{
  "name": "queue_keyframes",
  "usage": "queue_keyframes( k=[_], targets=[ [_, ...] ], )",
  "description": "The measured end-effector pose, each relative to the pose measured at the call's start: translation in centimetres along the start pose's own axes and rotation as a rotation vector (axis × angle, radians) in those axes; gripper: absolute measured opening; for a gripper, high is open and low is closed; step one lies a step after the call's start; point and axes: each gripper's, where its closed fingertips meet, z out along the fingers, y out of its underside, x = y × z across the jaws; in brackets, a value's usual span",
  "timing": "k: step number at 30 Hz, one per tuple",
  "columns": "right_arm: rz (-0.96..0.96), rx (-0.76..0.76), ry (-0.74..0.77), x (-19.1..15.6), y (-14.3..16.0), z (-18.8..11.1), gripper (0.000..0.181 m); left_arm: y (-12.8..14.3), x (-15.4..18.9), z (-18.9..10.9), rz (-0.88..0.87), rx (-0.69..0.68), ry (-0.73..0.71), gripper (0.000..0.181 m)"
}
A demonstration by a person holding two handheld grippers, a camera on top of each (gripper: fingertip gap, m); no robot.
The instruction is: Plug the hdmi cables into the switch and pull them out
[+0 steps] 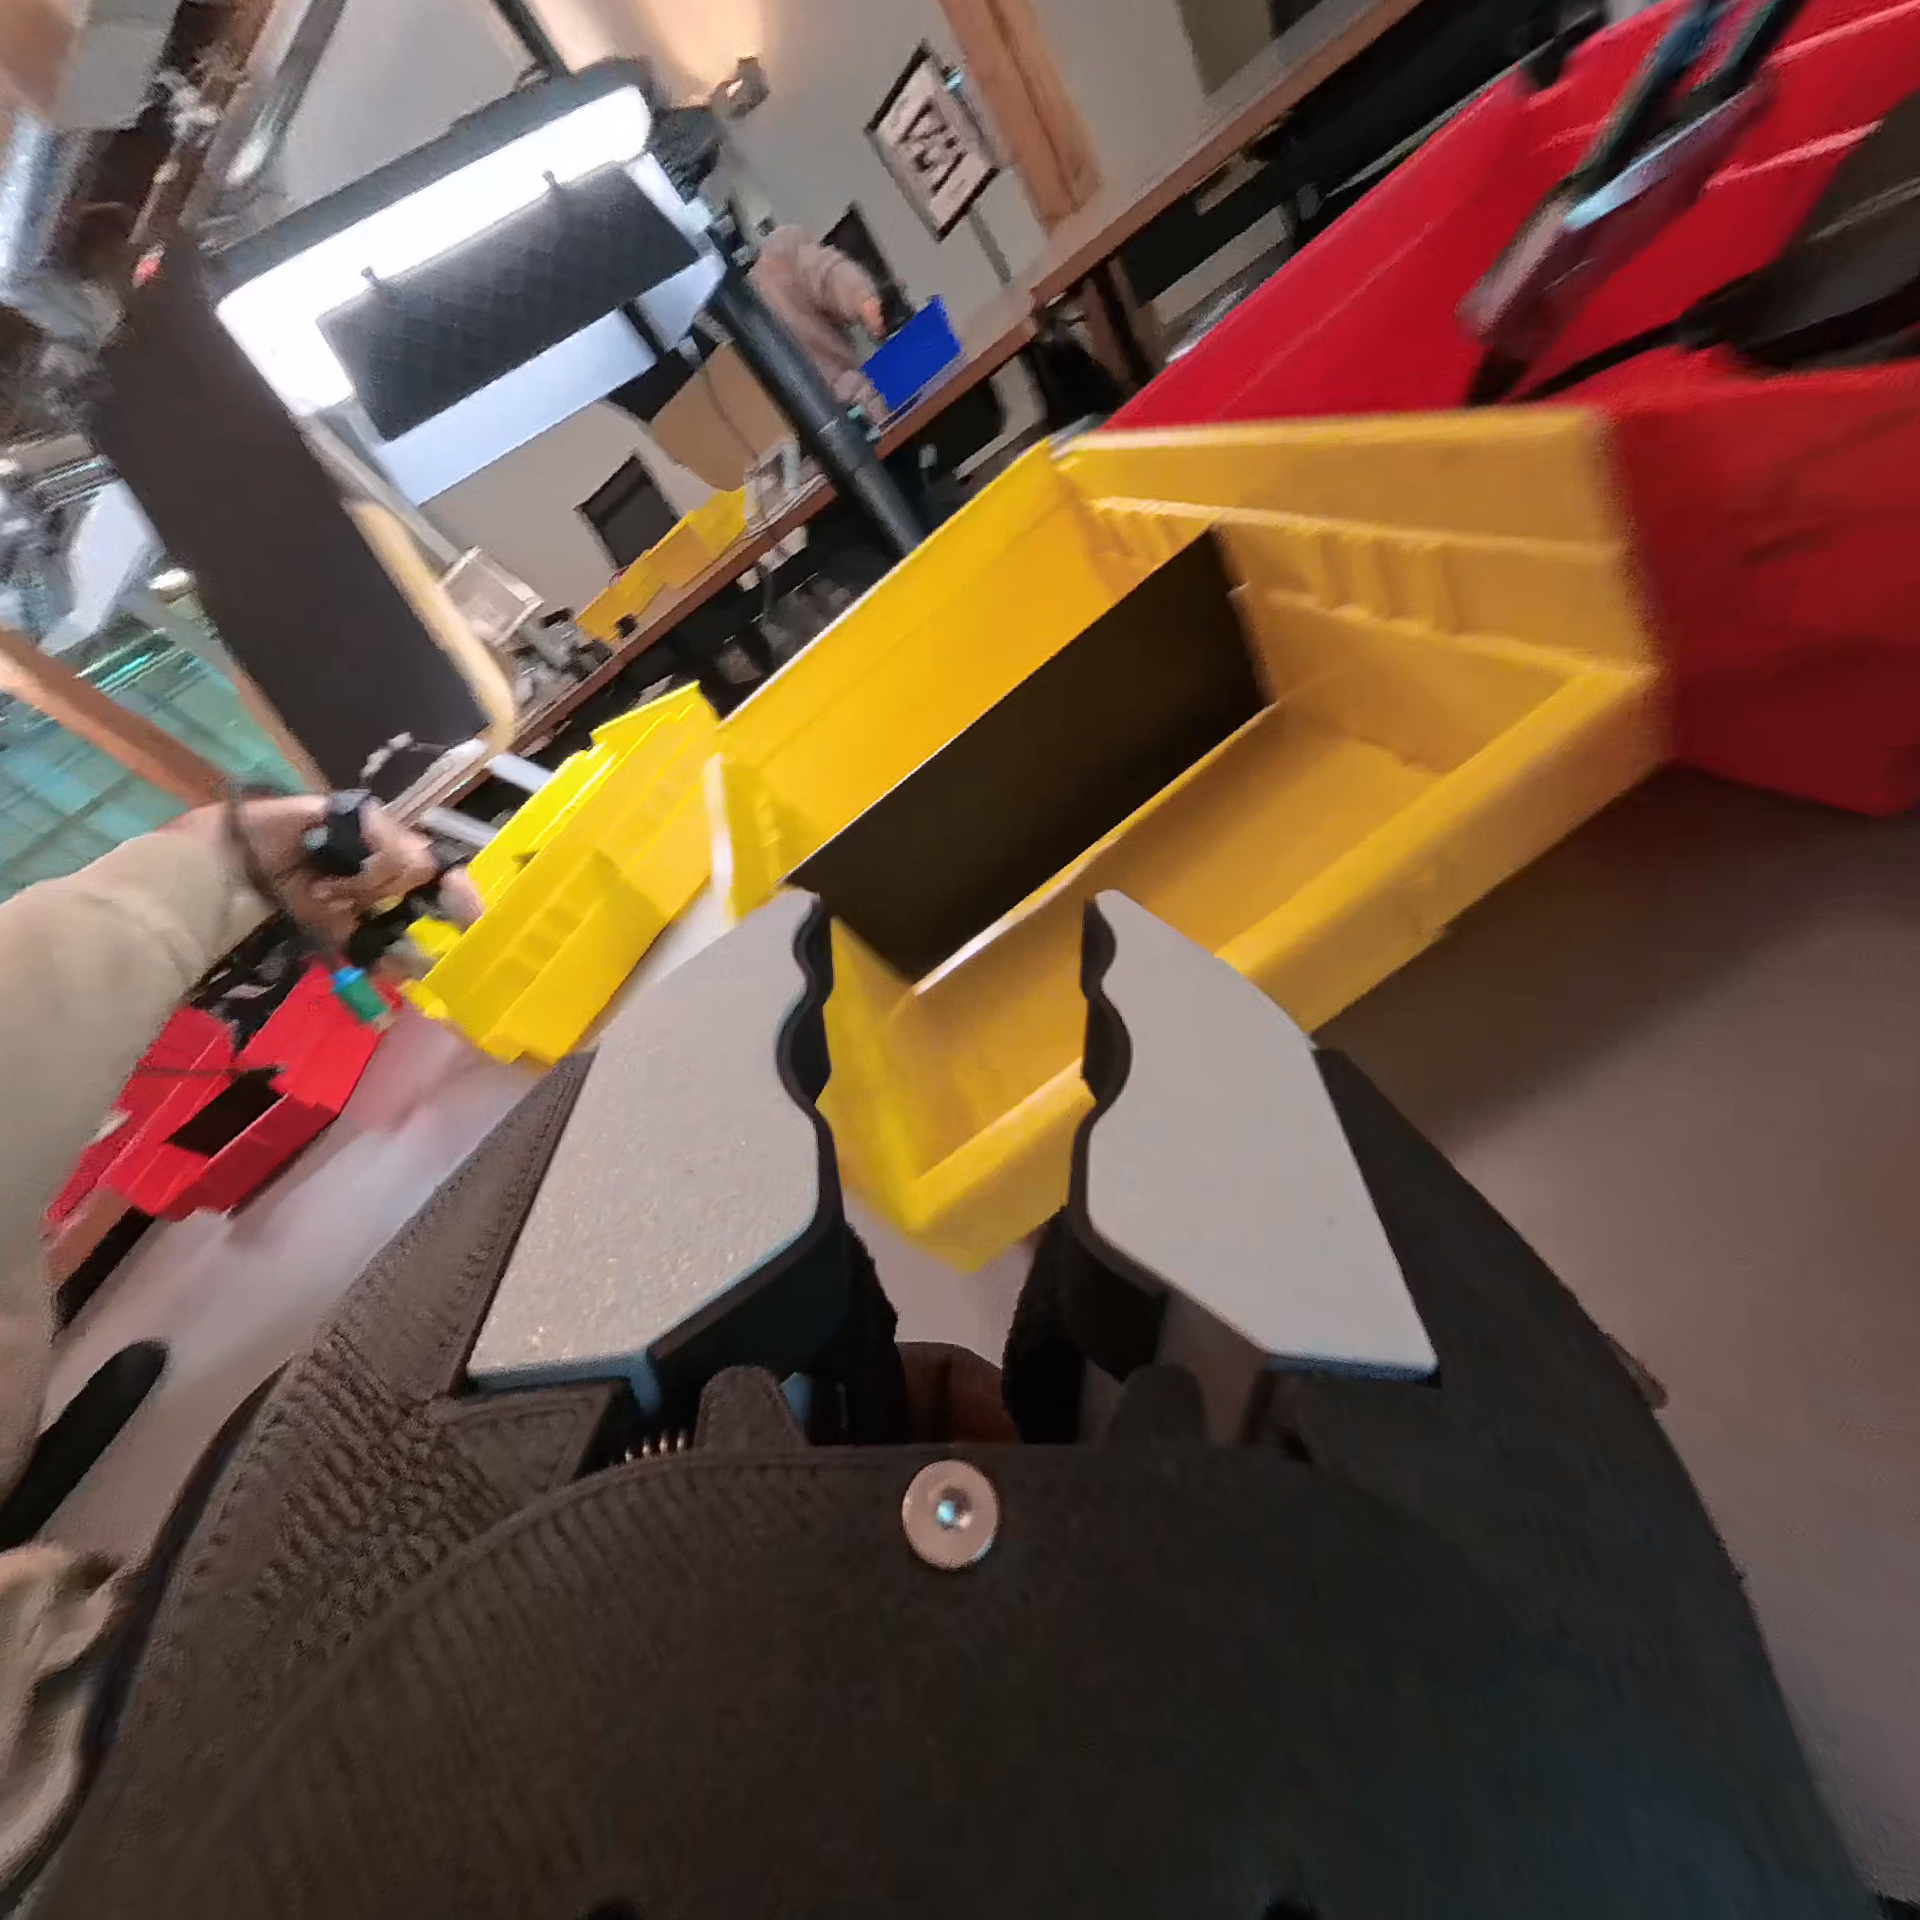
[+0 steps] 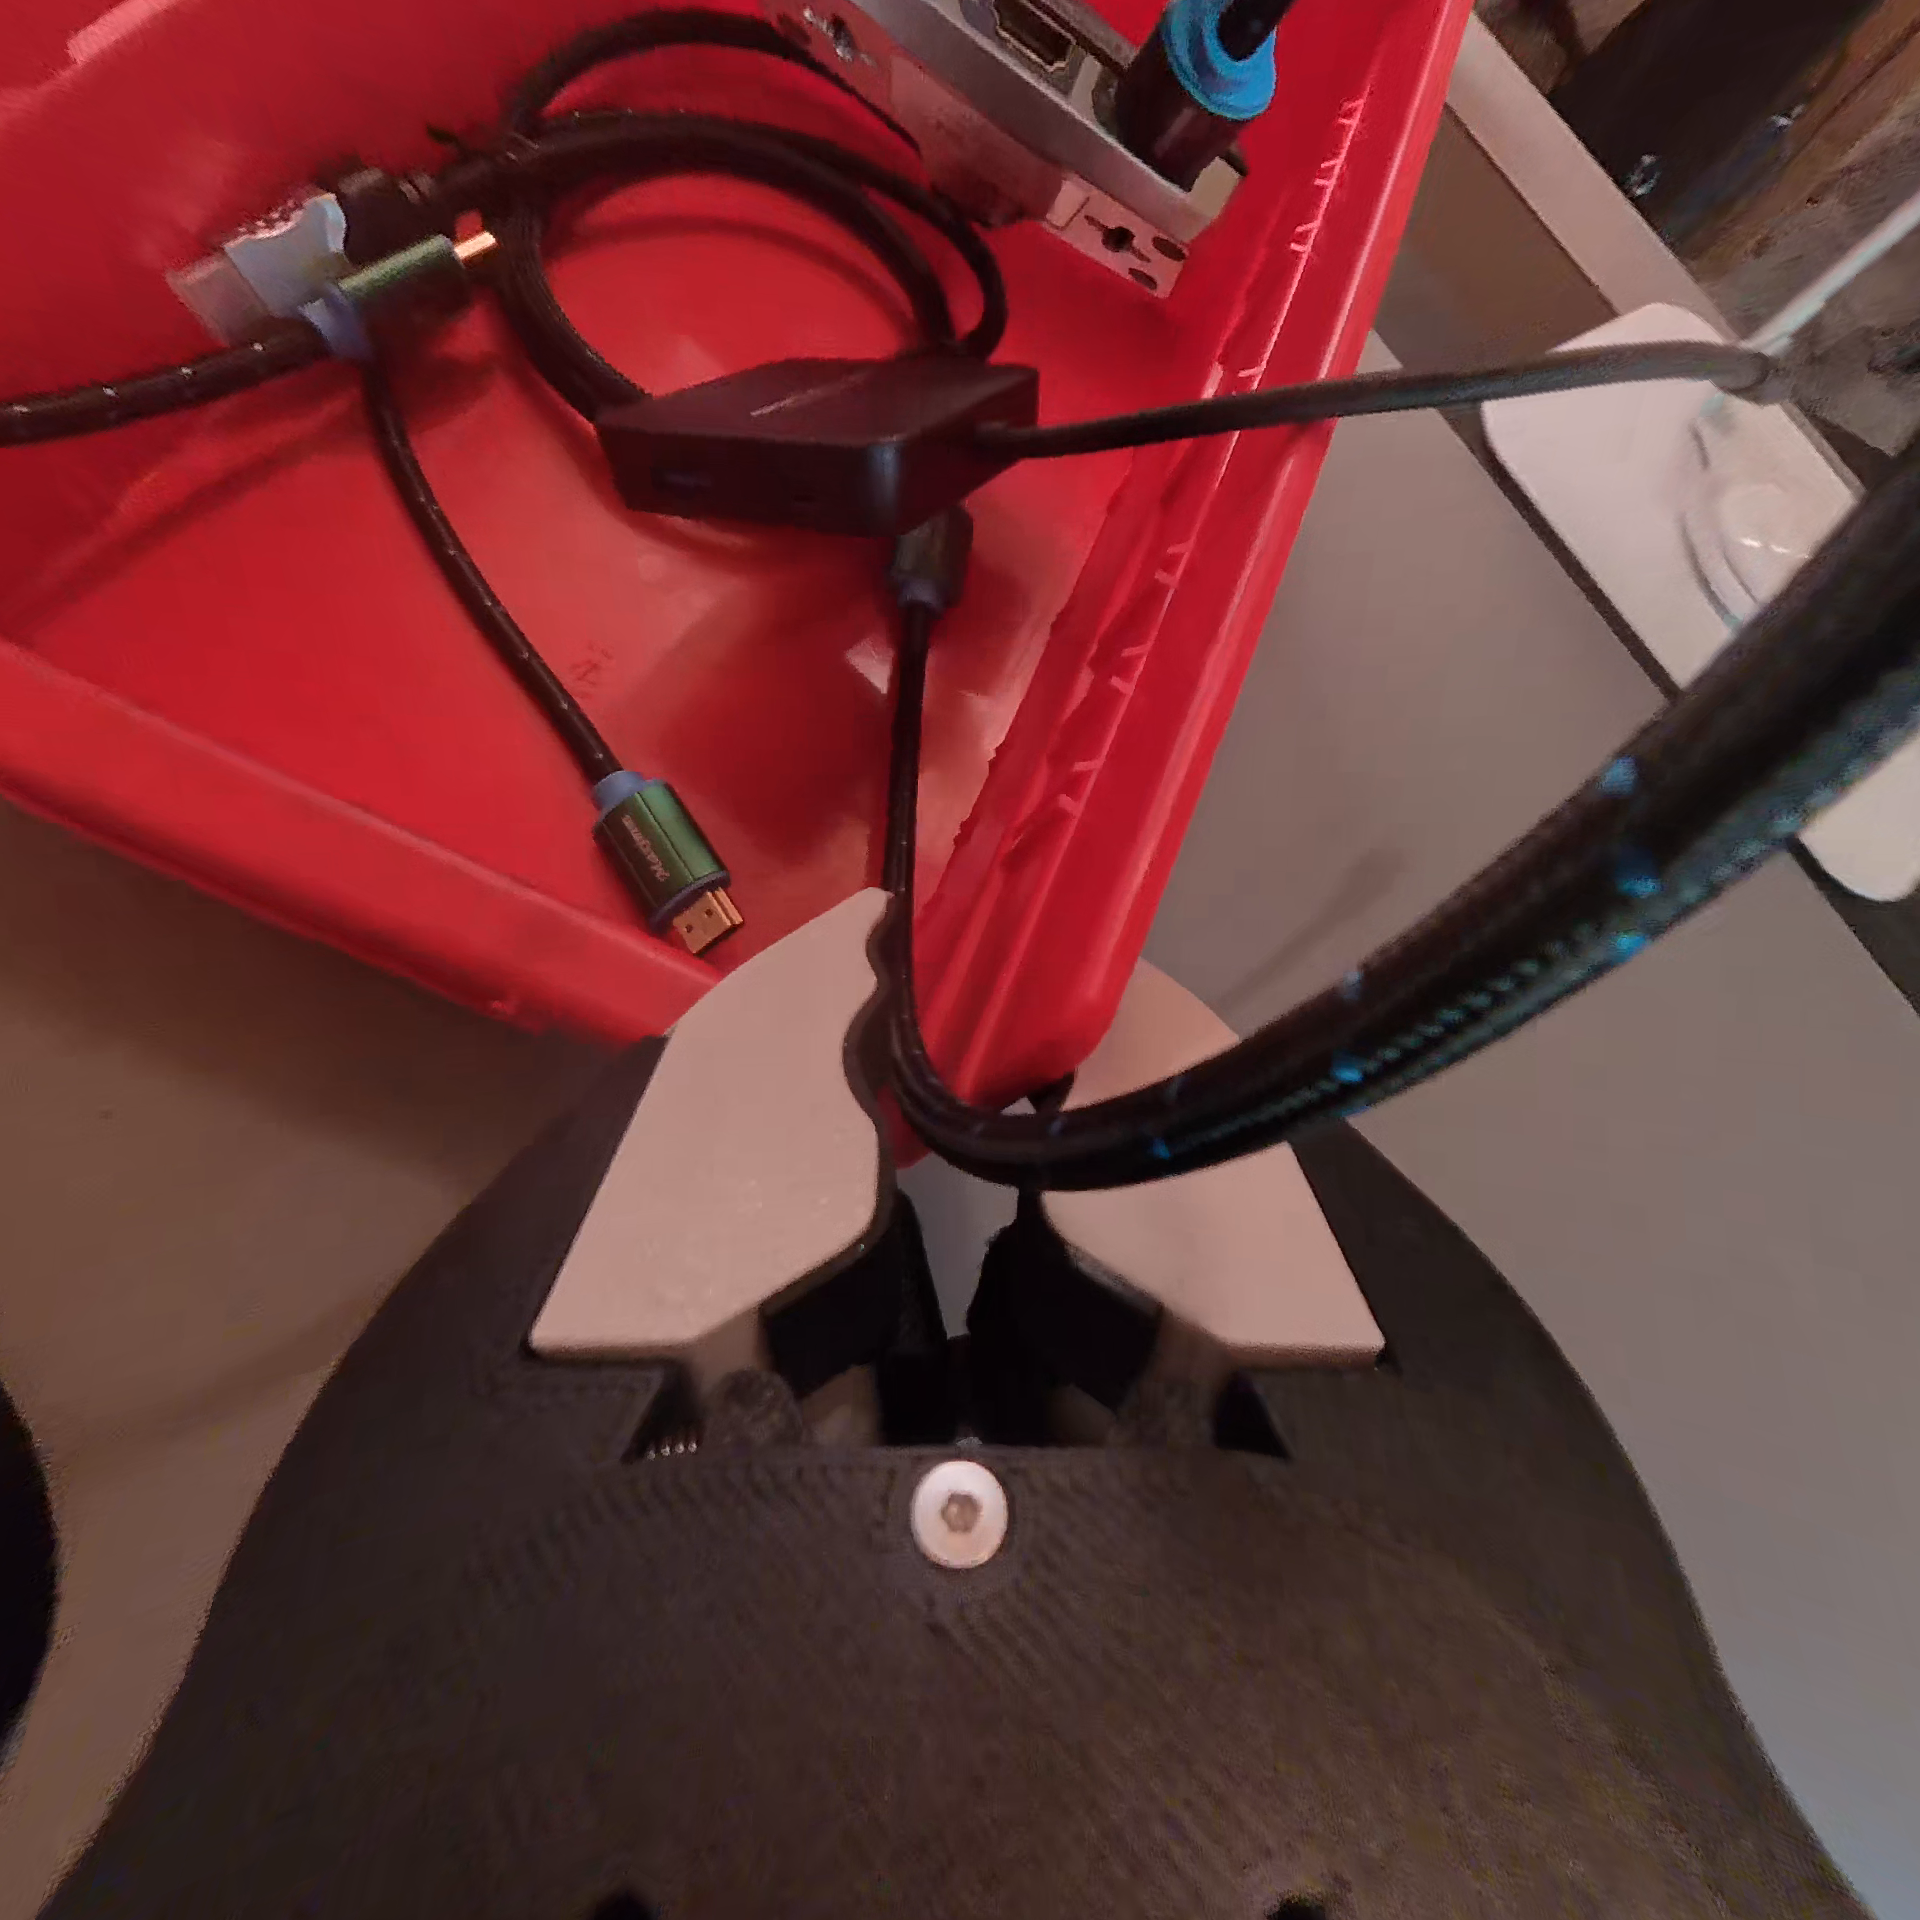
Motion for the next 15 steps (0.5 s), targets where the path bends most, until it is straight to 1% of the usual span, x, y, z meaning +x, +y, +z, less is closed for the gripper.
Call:
queue_keyframes(
  k=[1, 2, 4, 5, 6, 7, 8, 9, 11, 12, 13, 15],
  targets=[
    [0.001, 0.011, -0.021, -0.6, -0.5, 0.3, 0.022, -0.6, 0.9, 0.0, -0.007, 0.021, 0.053, 0.045],
    [0.004, 0.027, -0.042, -1.2, -0.9, 0.5, 0.023, -1.0, 1.8, 0.0, -0.014, 0.040, 0.098, 0.045],
    [0.027, 0.055, -0.106, -2.3, -1.5, 0.7, 0.026, -1.7, 2.9, 0.1, -0.007, 0.068, 0.143, 0.045],
    [0.039, 0.056, -0.168, -3.0, -1.6, 0.5, 0.028, -1.8, 3.3, 0.2, 0.005, 0.074, 0.152, 0.046],
    [0.050, 0.056, -0.257, -3.7, -1.7, 0.0, 0.034, -1.6, 3.5, 0.3, 0.022, 0.073, 0.159, 0.046],
    [0.072, 0.078, -0.375, -4.6, -2.0, -1.1, 0.055, -1.3, 3.7, 0.5, 0.039, 0.064, 0.162, 0.047],
    [0.098, 0.108, -0.505, -5.5, -2.2, -2.7, 0.085, -0.9, 3.8, 0.7, 0.052, 0.046, 0.160, 0.048],
    [0.137, 0.140, -0.601, -5.9, -2.5, -4.5, 0.097, -0.4, 3.7, 0.8, 0.059, 0.020, 0.154, 0.050],
    [0.177, 0.251, -0.713, -5.5, -3.0, -8.3, 0.119, 0.7, 3.3, 1.1, 0.063, -0.034, 0.139, 0.055],
    [0.172, 0.328, -0.731, -4.9, -3.0, -10.1, 0.127, 1.1, 3.2, 1.2, 0.065, -0.055, 0.137, 0.057],
    [0.169, 0.412, -0.710, -4.0, -2.7, -11.6, 0.132, 1.5, 3.2, 1.2, 0.068, -0.072, 0.140, 0.059],
    [0.145, 0.600, -0.612, -1.9, -1.5, -13.8, 0.133, 1.9, 3.4, 1.4, 0.075, -0.095, 0.145, 0.061]
  ],
)
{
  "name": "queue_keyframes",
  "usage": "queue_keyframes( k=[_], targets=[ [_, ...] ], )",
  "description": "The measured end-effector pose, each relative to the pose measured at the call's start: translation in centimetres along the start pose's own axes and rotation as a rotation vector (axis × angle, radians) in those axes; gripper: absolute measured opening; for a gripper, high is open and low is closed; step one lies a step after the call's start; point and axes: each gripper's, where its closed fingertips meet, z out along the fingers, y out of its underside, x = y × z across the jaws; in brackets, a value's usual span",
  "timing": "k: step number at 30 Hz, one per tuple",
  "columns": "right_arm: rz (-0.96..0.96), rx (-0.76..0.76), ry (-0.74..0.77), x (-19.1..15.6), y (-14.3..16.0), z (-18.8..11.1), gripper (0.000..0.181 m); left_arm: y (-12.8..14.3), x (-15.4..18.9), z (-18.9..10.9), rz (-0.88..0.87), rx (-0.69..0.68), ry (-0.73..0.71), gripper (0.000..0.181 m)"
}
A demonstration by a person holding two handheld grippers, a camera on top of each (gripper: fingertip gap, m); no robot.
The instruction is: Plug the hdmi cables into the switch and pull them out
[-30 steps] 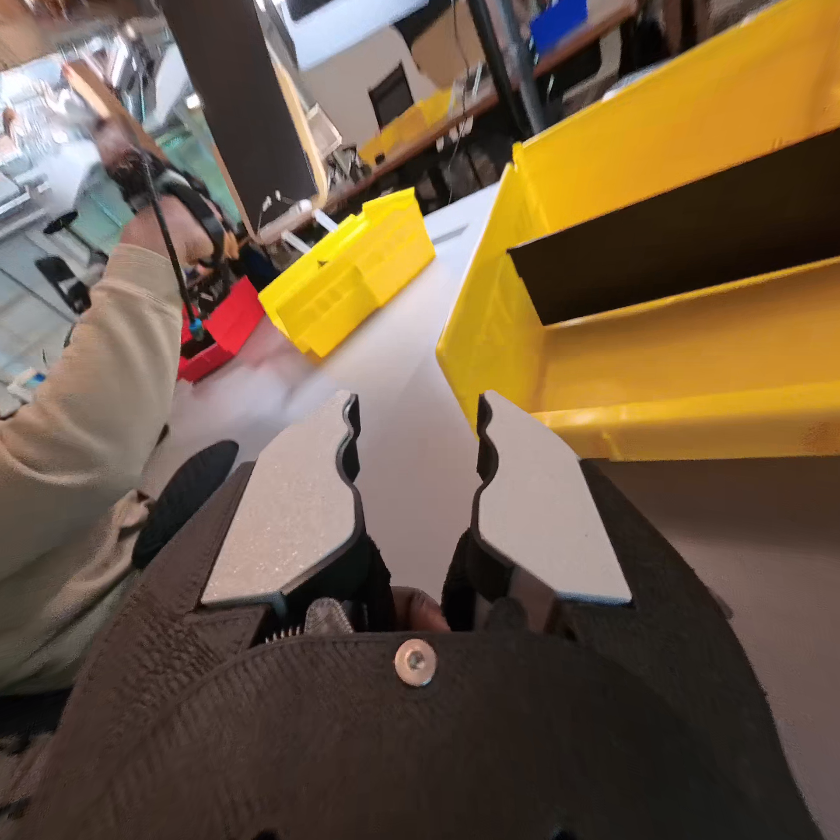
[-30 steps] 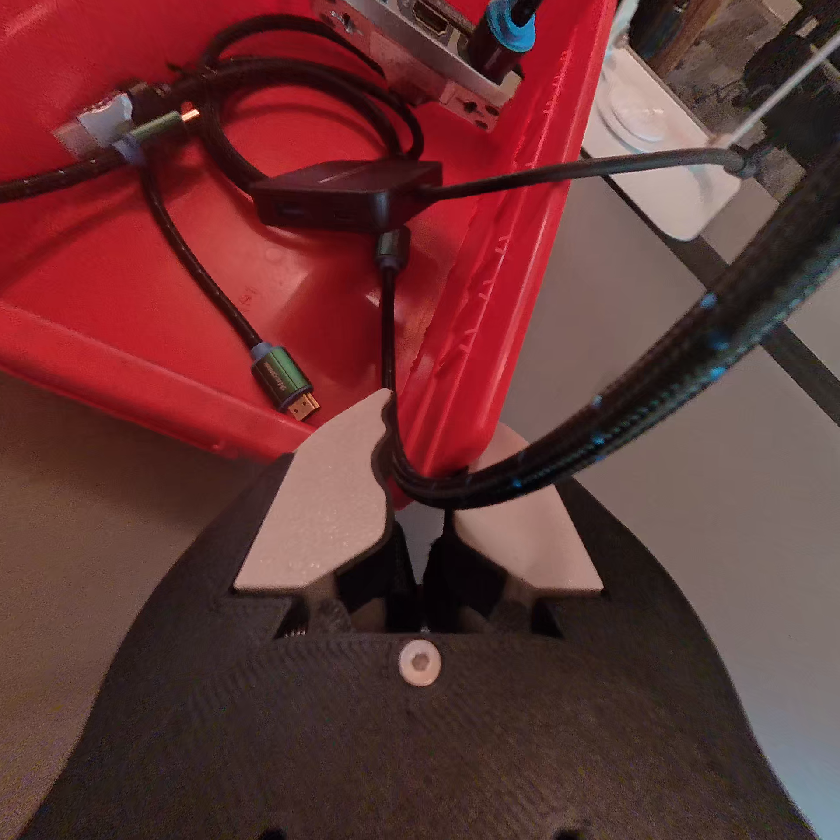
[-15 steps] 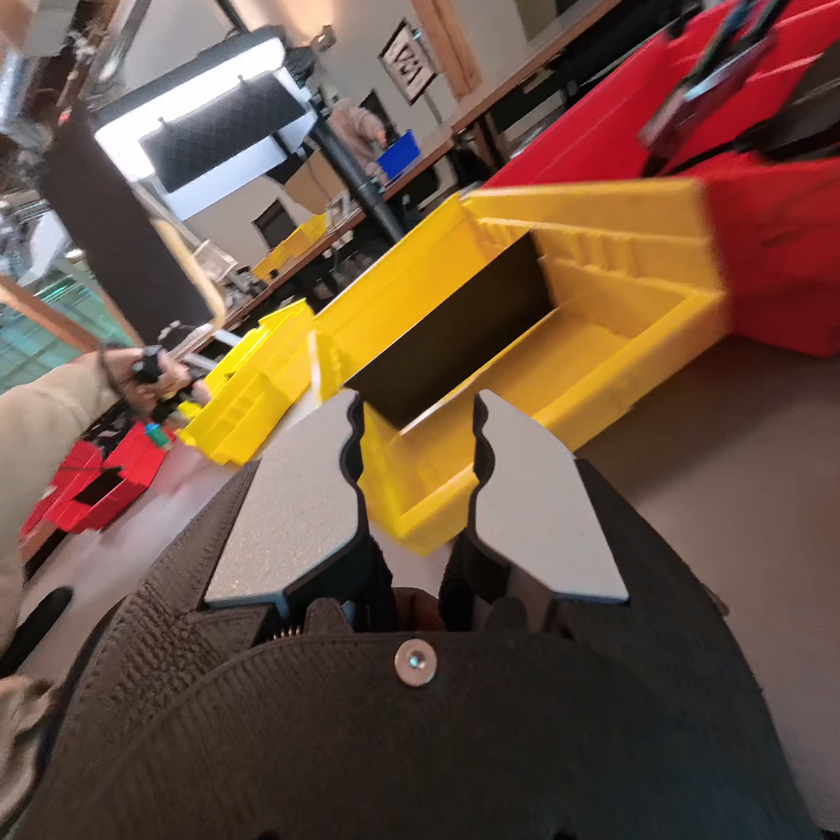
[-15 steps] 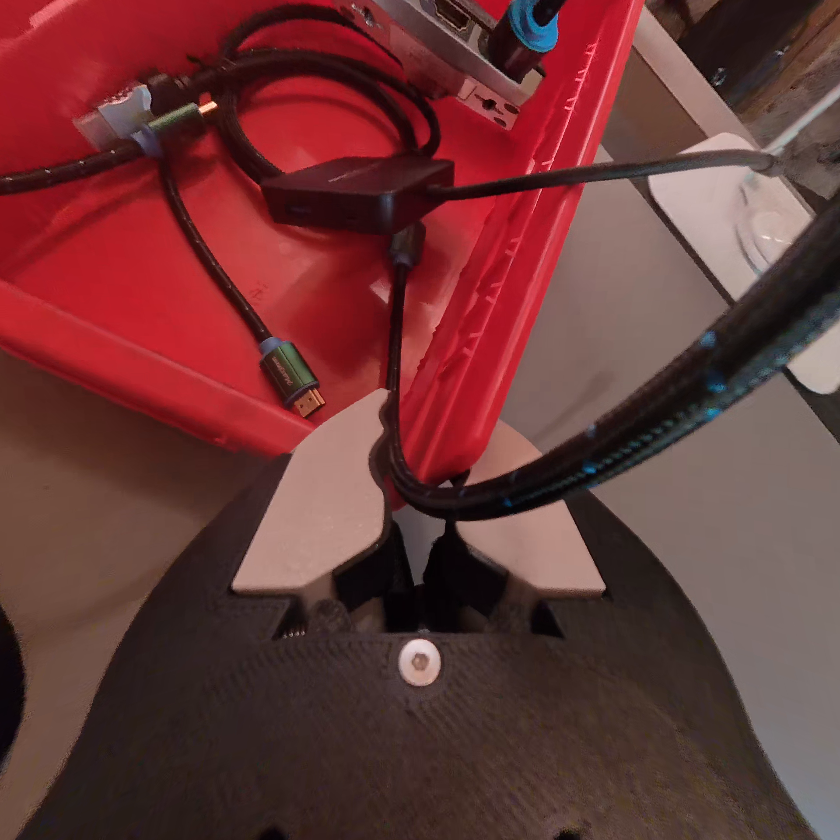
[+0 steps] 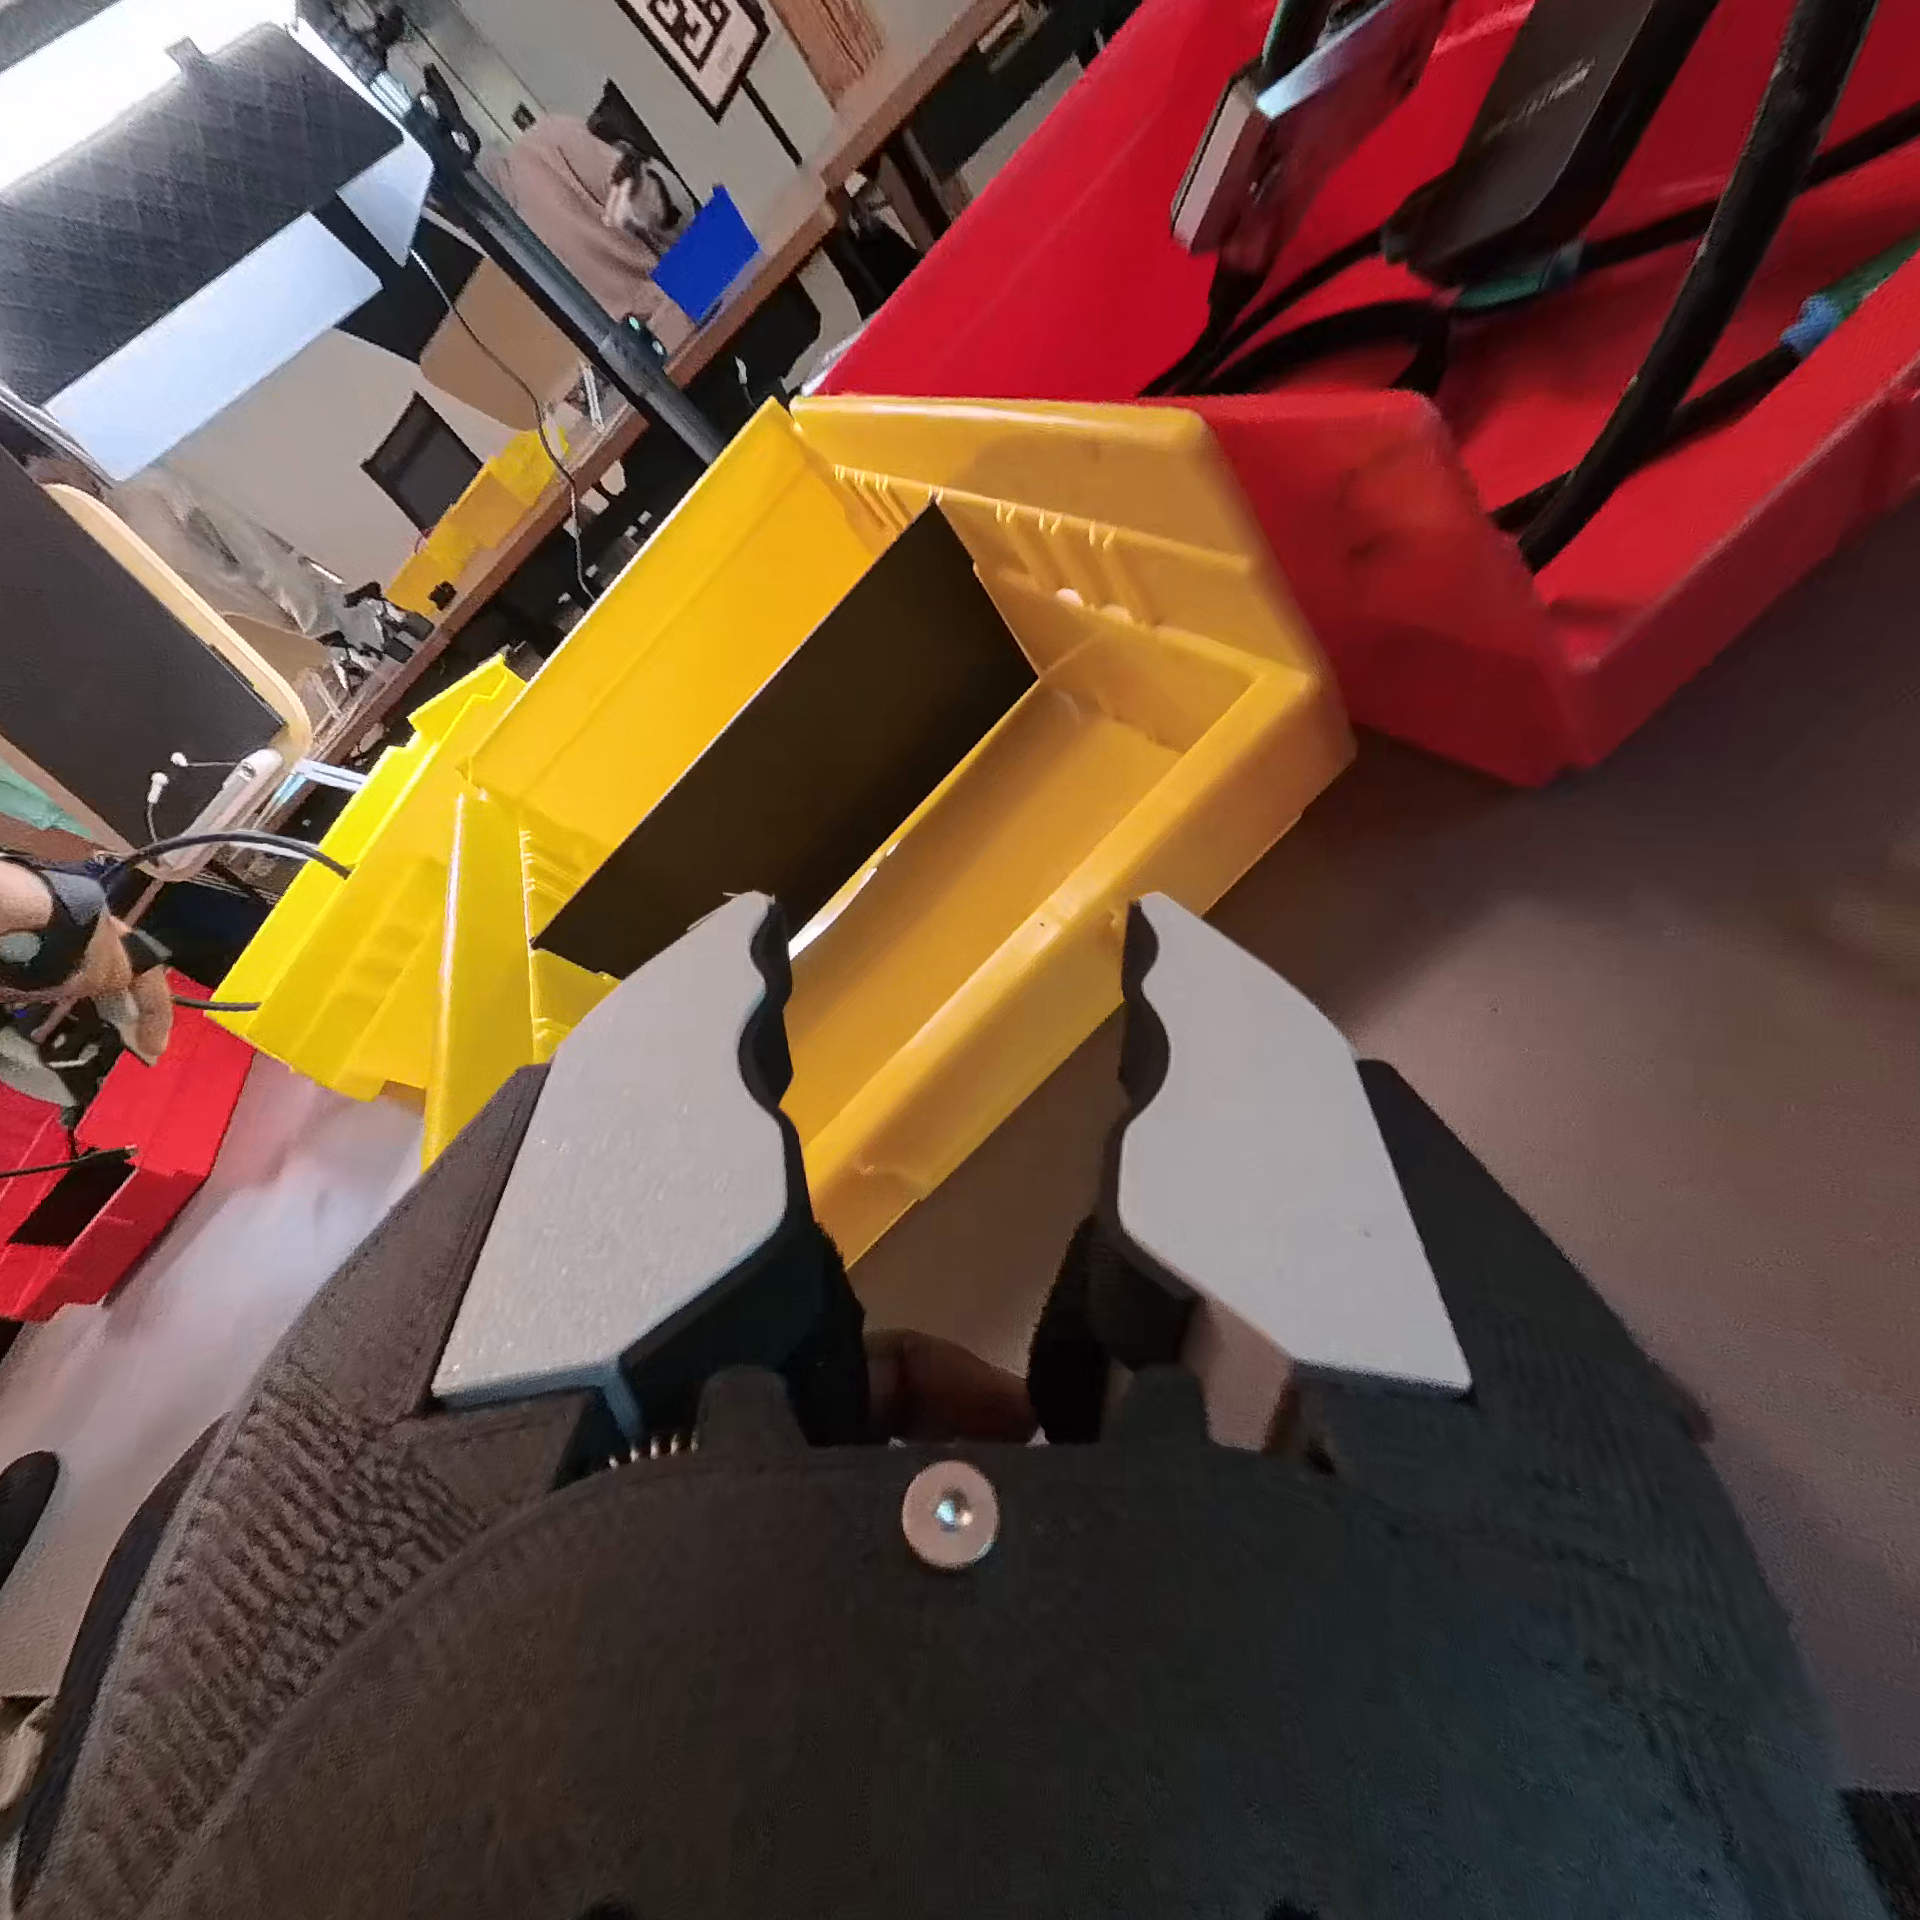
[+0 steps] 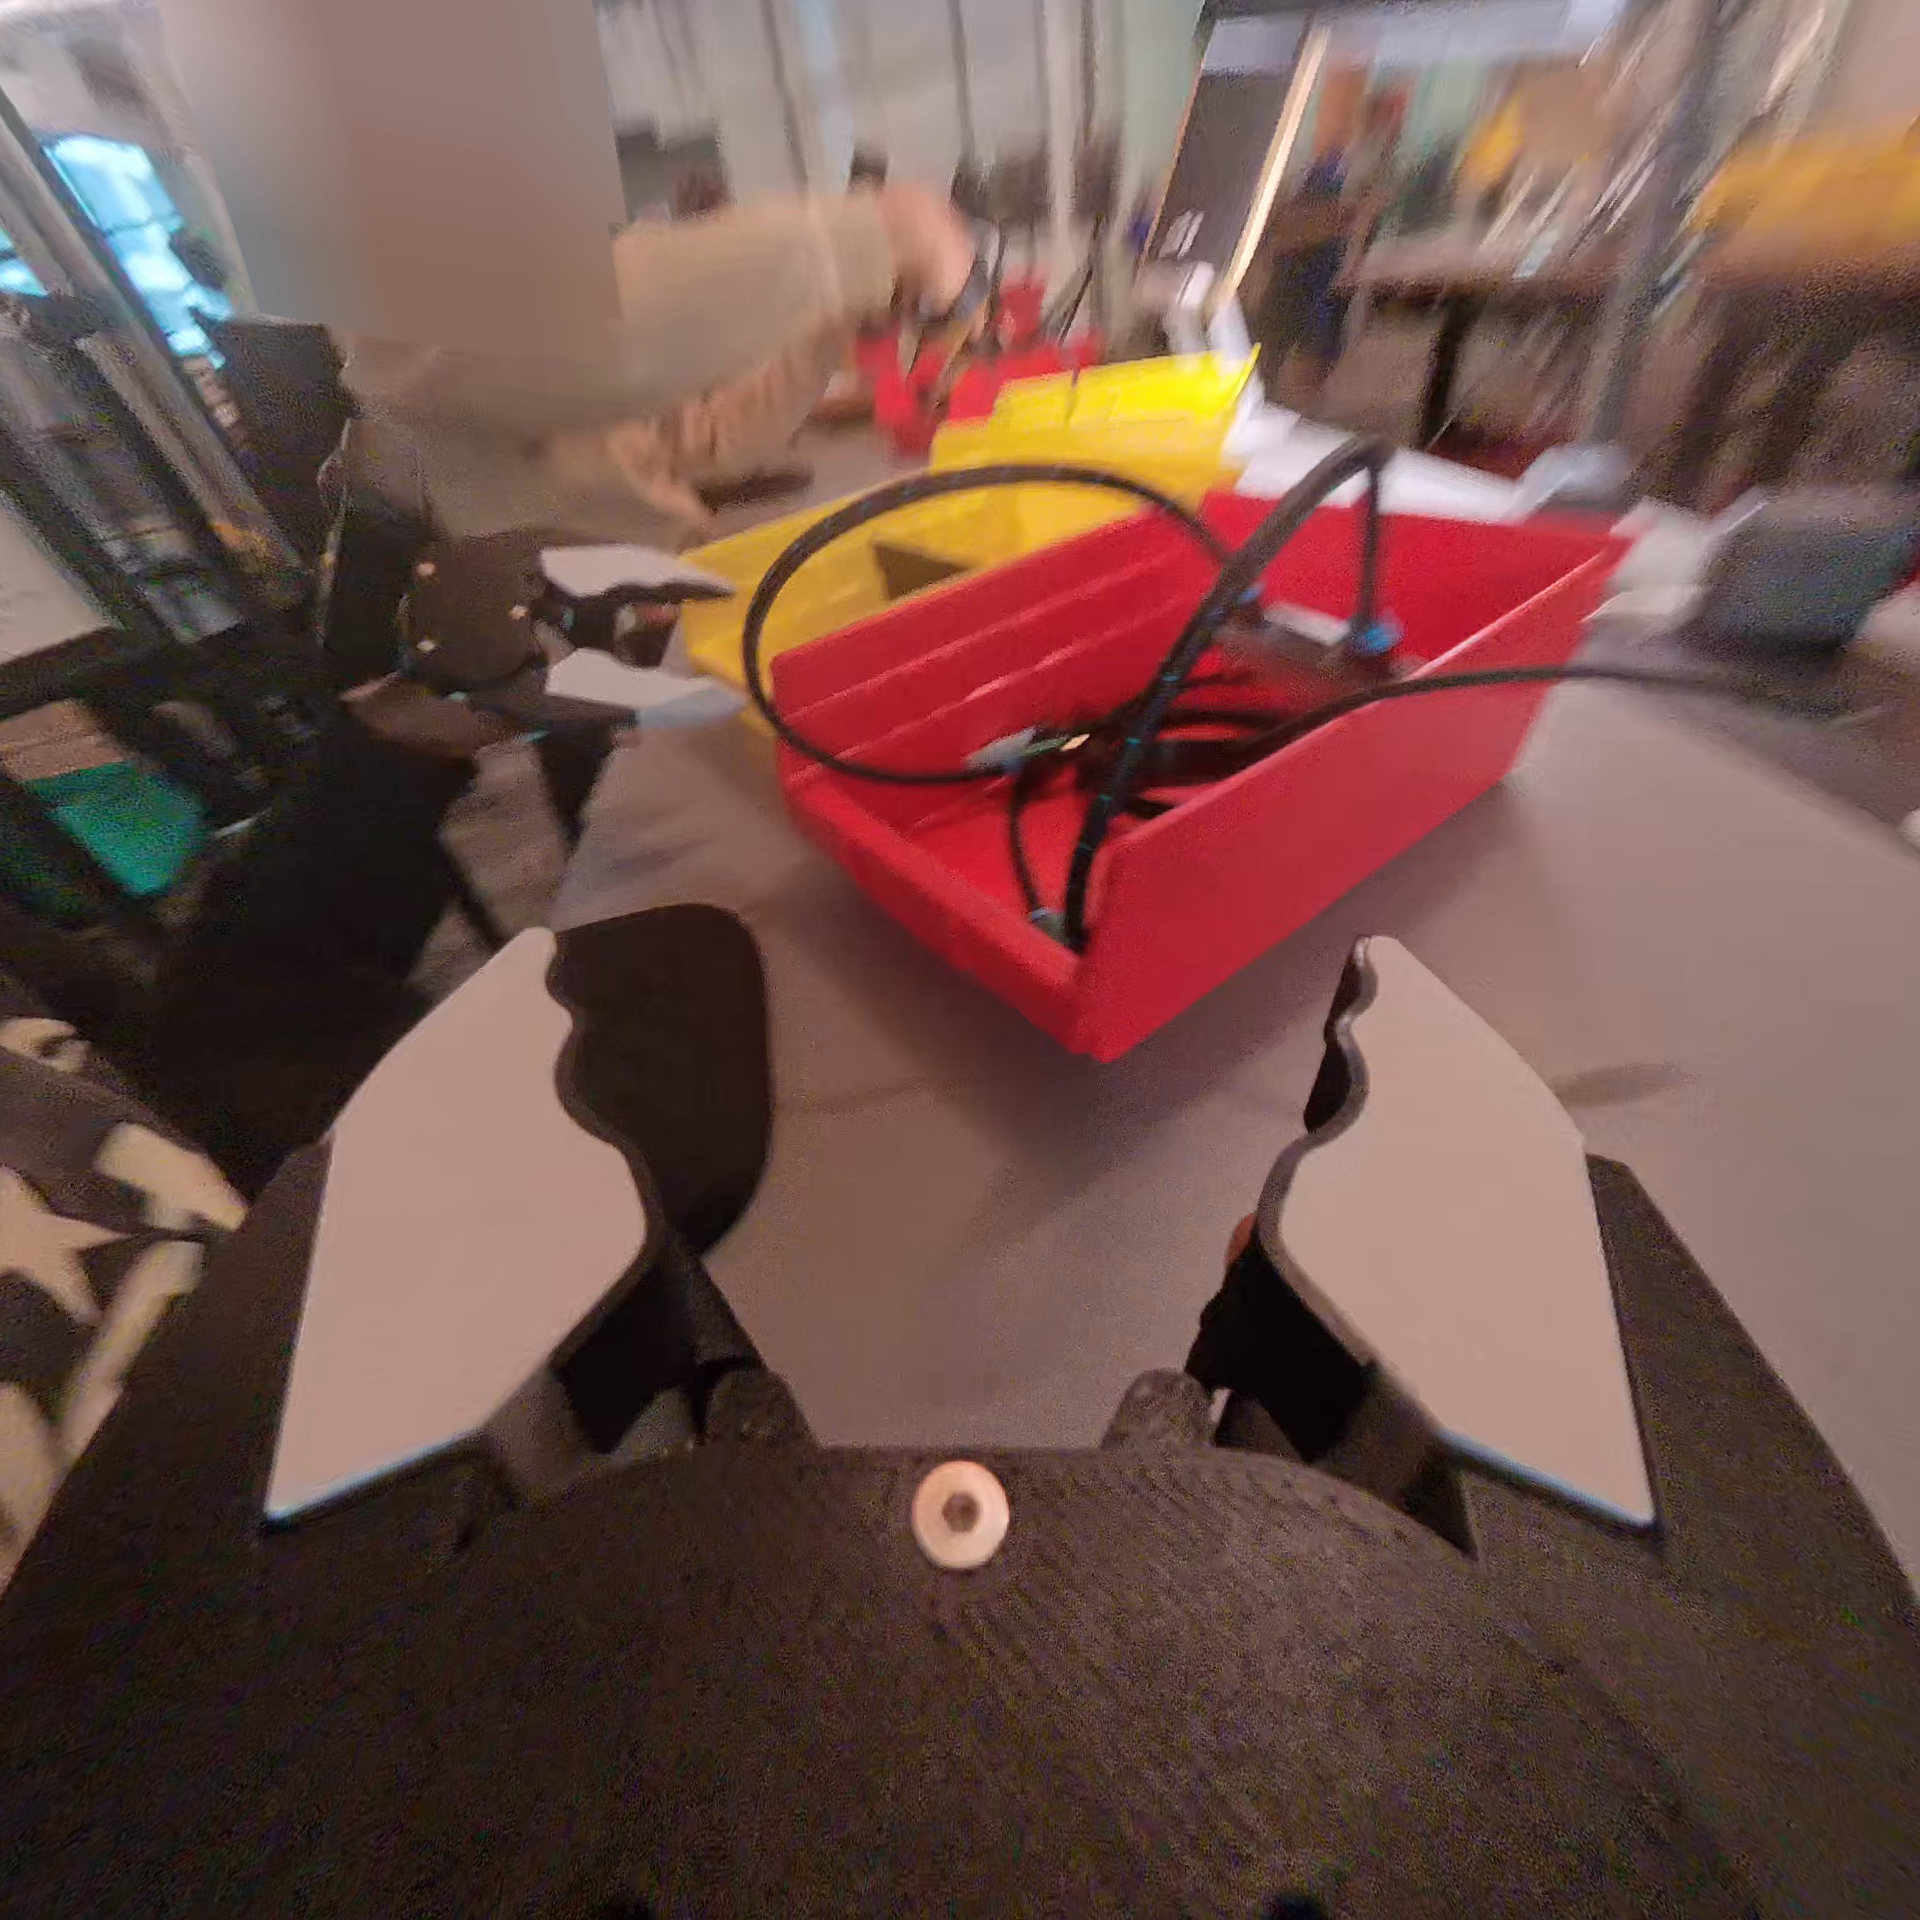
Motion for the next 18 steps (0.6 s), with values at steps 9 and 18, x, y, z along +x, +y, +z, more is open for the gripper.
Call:
queue_keyframes(
  k=[9, 18],
  targets=[
    [-0.169, 0.055, 0.084, -0.1, 5.3, -7.2, 0.146, 3.3, 1.7, 0.7, 0.288, -0.267, 0.346, 0.084],
    [-0.206, 0.036, 0.053, -0.8, 6.0, -6.6, 0.146, 5.6, 0.1, 3.1, 0.631, -0.510, 0.468, 0.079]
  ],
)
